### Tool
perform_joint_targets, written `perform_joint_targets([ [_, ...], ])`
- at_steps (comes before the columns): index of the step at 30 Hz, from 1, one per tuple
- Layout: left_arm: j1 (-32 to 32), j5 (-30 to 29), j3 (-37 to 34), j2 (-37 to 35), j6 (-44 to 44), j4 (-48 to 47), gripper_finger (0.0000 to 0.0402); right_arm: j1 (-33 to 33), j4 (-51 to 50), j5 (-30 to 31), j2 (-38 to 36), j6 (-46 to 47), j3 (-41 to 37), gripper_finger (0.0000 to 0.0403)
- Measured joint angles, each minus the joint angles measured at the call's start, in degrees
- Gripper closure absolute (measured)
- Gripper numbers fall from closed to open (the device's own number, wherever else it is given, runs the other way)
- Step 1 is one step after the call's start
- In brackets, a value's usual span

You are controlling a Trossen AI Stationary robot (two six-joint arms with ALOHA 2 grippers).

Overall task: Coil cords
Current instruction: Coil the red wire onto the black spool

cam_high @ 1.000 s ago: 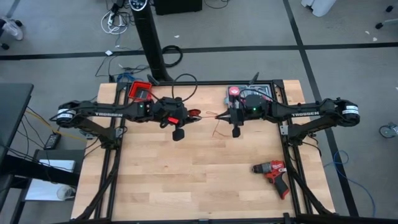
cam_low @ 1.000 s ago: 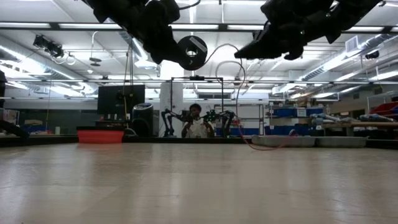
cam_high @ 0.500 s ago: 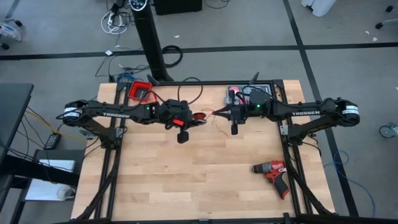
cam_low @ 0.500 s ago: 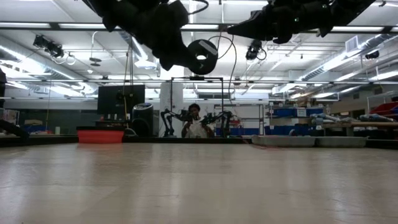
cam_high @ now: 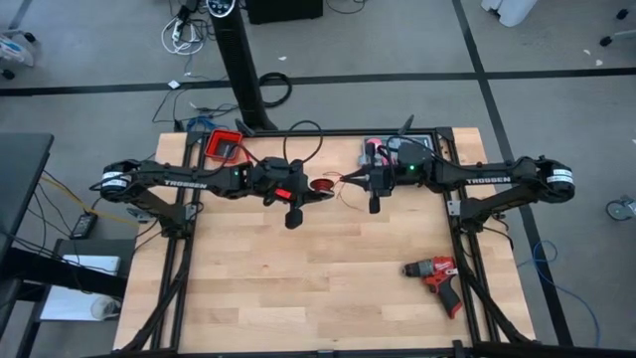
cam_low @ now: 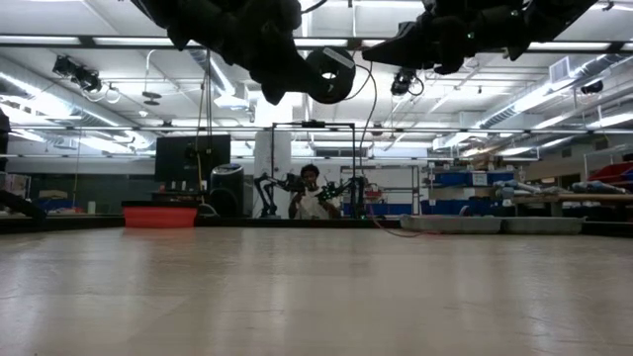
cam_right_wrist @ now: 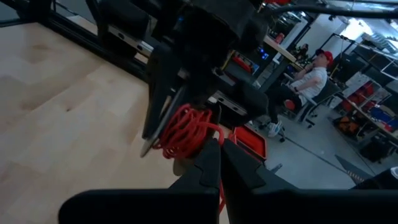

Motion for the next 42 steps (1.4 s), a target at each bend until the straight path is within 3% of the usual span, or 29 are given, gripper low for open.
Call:
perform_joint_targets([
  [18,-0.15,0.0,0.0,0.0,-0.56,0.78,0.0396,-0.23,-0.12,-0.04,0.02,0.04,0.0,0.0403],
  [25,-0.15,0.03,0.0,0.0,-0.28,1.71,0.0396,-0.32,7.03,-2.83,3.21,0.16,0.05,0.0403],
  [37,-1.15,13.56,0.0,5.06,-0.52,8.93,0.0396,-0.54,9.59,-7.7,4.83,-0.33,0.04,0.0403],
  [42,-1.22,13.72,0.0,6.82,0.9,15.24,0.0396,0.31,9.55,-9.19,4.83,-0.23,0.04,0.0403],
])
